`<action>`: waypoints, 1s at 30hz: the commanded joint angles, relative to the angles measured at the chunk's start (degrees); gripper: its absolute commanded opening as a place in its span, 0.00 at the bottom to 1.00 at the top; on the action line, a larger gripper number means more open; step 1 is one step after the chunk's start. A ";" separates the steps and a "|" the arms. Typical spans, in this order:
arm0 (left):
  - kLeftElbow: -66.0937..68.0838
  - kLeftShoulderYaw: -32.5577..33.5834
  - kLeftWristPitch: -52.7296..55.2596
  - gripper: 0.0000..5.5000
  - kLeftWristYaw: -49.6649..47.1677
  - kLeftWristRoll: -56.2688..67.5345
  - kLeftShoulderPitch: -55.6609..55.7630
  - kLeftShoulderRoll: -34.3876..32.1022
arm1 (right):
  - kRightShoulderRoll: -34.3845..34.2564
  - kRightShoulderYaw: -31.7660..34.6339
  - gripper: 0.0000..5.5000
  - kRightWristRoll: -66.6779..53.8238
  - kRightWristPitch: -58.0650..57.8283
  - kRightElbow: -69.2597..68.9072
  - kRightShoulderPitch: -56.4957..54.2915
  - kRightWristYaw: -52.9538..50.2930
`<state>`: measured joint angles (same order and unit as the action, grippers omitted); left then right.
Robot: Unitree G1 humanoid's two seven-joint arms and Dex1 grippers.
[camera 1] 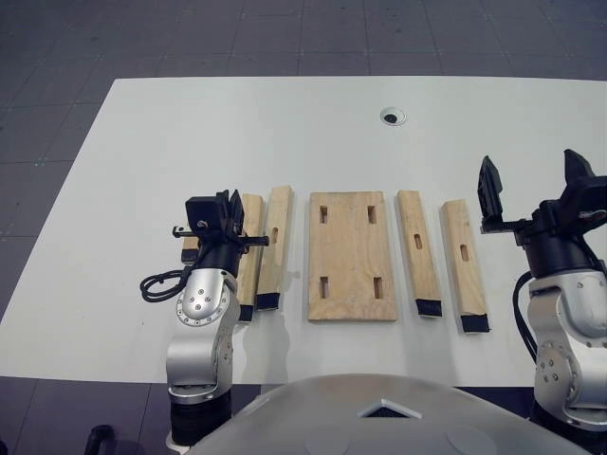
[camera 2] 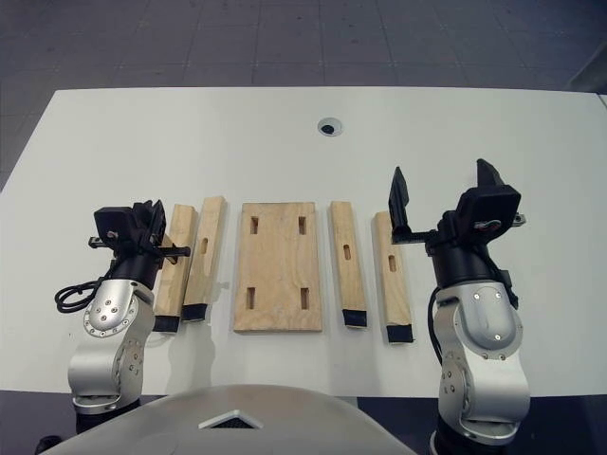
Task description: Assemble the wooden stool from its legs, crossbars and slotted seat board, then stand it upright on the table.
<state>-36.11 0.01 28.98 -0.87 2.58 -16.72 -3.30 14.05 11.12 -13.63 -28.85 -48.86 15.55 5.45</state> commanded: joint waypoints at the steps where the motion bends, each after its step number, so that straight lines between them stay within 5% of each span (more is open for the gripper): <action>1: 0.87 0.60 1.06 0.16 0.24 -0.32 0.66 -0.58 | -0.14 0.02 1.00 0.32 0.66 0.47 0.27 0.31; 18: -3.70 1.43 4.54 0.66 0.13 0.85 1.11 -0.14 | -0.13 -0.09 1.00 0.41 1.40 0.88 0.59 0.28; 30: -15.41 6.46 15.96 0.66 0.54 5.22 8.13 -1.69 | -0.30 -0.51 1.00 0.66 1.54 1.27 0.56 0.09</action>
<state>-50.41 5.24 42.98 -0.72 7.01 -10.70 -4.00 14.03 10.88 -13.54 -27.63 -48.05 16.41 5.54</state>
